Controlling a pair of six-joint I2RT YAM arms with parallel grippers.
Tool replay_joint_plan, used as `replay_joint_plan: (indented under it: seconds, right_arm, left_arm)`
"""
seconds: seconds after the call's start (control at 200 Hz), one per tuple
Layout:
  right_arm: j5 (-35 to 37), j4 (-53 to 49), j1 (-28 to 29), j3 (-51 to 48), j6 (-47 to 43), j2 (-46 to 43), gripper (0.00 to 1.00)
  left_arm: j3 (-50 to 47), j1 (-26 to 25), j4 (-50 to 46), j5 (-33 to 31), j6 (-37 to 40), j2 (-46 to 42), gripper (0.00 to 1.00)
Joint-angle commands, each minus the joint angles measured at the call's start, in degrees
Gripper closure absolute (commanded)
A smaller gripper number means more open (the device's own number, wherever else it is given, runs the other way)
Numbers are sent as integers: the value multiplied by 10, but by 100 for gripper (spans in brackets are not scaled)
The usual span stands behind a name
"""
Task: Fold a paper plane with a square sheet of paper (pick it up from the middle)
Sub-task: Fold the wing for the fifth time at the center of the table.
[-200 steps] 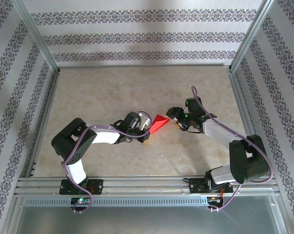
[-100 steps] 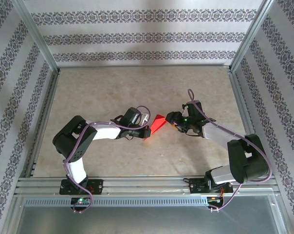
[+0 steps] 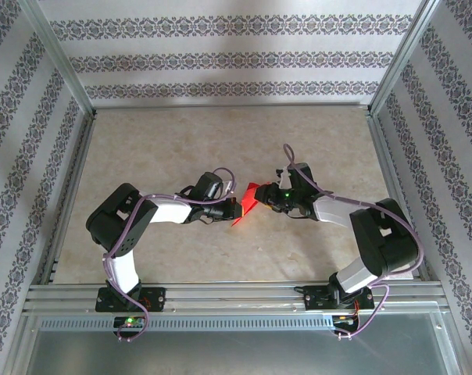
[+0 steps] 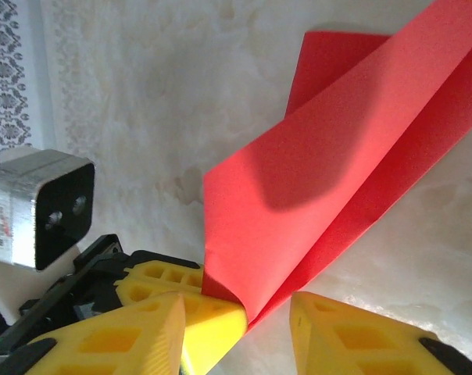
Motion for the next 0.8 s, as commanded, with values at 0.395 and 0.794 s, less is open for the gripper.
replay_joint_plan:
  seconds: [0.395, 0.794]
  right_arm:
    - [-50, 35, 34, 61, -30, 85, 67]
    - [-61, 35, 37, 78, -33, 121, 69]
  left_arm:
    - [-7, 14, 30, 22, -68, 20, 97]
    - [-11, 20, 46, 31, -99, 35, 97]
